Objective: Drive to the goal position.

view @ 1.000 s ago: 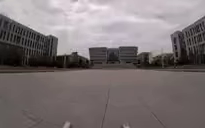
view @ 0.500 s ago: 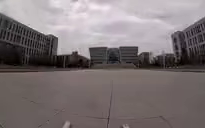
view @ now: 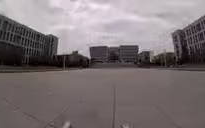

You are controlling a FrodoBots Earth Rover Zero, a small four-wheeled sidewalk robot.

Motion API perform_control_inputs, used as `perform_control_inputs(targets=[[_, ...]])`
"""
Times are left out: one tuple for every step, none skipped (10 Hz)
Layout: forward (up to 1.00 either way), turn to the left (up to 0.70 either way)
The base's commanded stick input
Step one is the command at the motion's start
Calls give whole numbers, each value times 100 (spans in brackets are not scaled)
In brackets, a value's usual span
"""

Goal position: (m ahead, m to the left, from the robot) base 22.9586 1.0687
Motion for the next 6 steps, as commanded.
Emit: perform_control_inputs(targets=[[70,2],[70,2],[70,2],[70,2],[70,2],[70,2]])
